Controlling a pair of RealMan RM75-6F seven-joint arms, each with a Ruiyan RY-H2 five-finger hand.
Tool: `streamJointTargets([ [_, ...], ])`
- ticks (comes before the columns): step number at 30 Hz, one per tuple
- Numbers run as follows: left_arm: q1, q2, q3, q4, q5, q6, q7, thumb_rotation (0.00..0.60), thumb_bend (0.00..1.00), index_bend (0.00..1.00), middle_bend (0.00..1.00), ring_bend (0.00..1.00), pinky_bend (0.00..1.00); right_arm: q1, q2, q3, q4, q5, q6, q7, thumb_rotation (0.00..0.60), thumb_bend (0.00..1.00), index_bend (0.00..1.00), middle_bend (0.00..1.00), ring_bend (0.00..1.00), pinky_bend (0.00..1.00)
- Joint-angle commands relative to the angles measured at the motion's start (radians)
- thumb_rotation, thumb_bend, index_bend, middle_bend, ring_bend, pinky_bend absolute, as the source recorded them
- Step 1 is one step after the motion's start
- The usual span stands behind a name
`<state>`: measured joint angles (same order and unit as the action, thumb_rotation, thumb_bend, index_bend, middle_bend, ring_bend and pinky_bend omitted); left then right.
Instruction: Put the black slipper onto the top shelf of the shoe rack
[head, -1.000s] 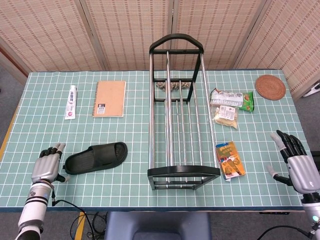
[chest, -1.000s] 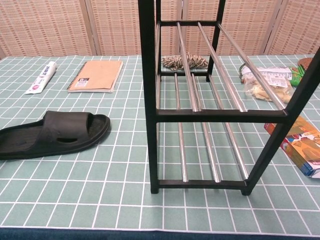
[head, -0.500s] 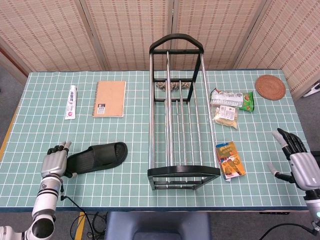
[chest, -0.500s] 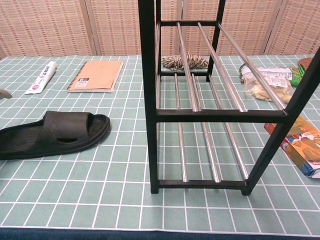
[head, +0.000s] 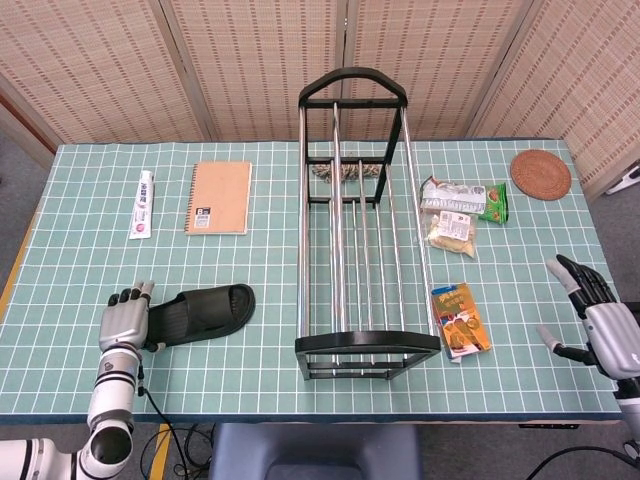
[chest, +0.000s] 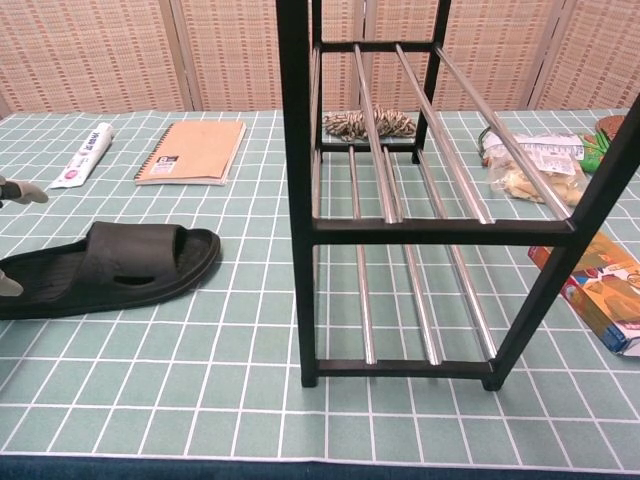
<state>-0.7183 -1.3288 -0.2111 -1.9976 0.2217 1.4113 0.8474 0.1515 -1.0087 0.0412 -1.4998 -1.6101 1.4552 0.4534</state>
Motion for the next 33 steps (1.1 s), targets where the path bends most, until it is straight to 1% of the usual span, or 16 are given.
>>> streamJointTargets([
  [1, -0.007, -0.012, -0.001, 0.004, -0.002, 0.009, 0.007, 0.6, 0.15, 0.0, 0.0, 0.0, 0.0, 0.002, 0.002, -0.002, 0.006, -0.001, -0.001, 0.016, 0.6, 0.32, 0.0, 0.0, 0.0, 0.0],
  [8, -0.022, -0.045, 0.002, 0.017, -0.015, 0.029, 0.026, 0.6, 0.15, 0.0, 0.0, 0.0, 0.0, 0.005, 0.007, -0.008, 0.017, -0.011, 0.001, 0.052, 0.6, 0.32, 0.0, 0.0, 0.0, 0.0],
  [13, -0.024, -0.08, 0.011, 0.037, -0.023, 0.072, 0.043, 0.6, 0.15, 0.0, 0.0, 0.0, 0.0, 0.008, 0.009, -0.015, 0.023, -0.023, 0.004, 0.071, 0.6, 0.33, 0.0, 0.0, 0.0, 0.0],
  [21, -0.032, -0.111, 0.009, 0.057, -0.032, 0.105, 0.08, 0.6, 0.15, 0.0, 0.0, 0.0, 0.0, 0.009, 0.013, -0.023, 0.028, -0.036, 0.014, 0.098, 0.6, 0.33, 0.0, 0.0, 0.0, 0.0],
  [26, -0.036, -0.127, 0.01, 0.074, -0.036, 0.113, 0.103, 0.6, 0.15, 0.0, 0.0, 0.0, 0.0, 0.011, 0.014, -0.027, 0.031, -0.041, 0.016, 0.108, 0.6, 0.33, 0.0, 0.0, 0.0, 0.0],
  [33, -0.052, -0.149, 0.003, 0.115, -0.08, 0.099, 0.159, 0.6, 0.15, 0.0, 0.0, 0.0, 0.0, 0.014, 0.014, -0.029, 0.033, -0.038, 0.014, 0.117, 0.6, 0.33, 0.0, 0.0, 0.0, 0.0],
])
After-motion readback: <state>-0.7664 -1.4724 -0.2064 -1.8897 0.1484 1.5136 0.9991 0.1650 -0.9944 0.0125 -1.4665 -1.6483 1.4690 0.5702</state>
